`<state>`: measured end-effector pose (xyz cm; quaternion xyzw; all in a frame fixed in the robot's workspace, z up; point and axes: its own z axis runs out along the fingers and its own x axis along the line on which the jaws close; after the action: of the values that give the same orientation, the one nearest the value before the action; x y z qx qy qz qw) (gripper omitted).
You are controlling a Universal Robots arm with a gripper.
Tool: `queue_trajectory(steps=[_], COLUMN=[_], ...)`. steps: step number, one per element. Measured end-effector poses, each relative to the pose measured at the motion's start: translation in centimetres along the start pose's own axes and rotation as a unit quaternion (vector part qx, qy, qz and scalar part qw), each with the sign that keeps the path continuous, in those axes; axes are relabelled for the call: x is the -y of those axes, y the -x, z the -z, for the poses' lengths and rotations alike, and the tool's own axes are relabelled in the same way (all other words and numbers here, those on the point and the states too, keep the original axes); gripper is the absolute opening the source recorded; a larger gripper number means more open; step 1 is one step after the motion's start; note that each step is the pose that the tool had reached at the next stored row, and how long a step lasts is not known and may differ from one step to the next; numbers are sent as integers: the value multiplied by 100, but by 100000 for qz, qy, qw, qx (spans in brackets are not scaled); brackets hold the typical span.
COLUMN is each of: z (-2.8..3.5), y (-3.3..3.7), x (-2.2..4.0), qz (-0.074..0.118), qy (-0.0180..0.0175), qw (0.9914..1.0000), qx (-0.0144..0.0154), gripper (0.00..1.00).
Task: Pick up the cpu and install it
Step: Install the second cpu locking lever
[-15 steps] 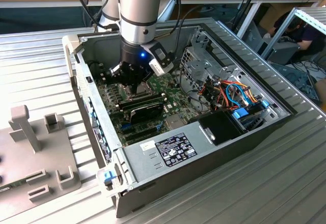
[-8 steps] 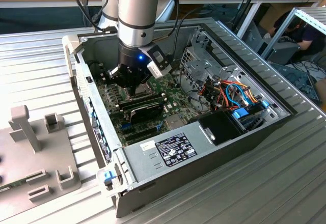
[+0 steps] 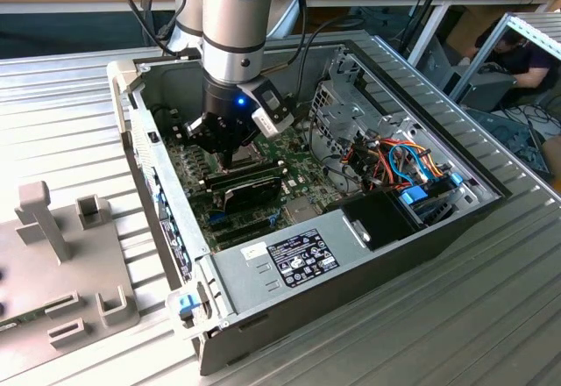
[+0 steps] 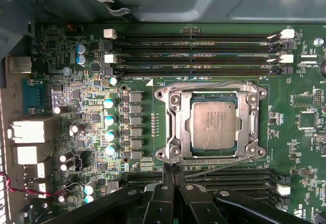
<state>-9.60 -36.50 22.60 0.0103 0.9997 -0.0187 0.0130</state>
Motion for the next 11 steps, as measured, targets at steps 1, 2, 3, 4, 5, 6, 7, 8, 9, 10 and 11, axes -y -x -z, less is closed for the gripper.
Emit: queue_trajectory(steps=[1, 2, 3, 4, 5, 6, 7, 8, 9, 10, 11], z=[-2, -2, -2, -2, -3, -2, -2, -1, -2, -5, -10], y=[0, 0, 0, -2, -10, -19, -23, -25, -26, -28, -29], x=[0, 0, 0, 0, -1, 0, 0, 0, 1, 1, 1], qz=[1, 2, 1, -3, -2, -5, -7, 1, 2, -3, -4], qy=[-60, -62, -61, -59, -46, -54, -56, -57, -54, -52, -56], qw=[100000, 100000, 100000, 100000, 100000, 100000, 100000, 100000, 100000, 100000, 100000], qx=[1, 1, 4, 14, 77, 118, 142, 148, 153, 161, 161], gripper=[11, 11, 11, 11, 11, 11, 11, 11, 11, 11, 11])
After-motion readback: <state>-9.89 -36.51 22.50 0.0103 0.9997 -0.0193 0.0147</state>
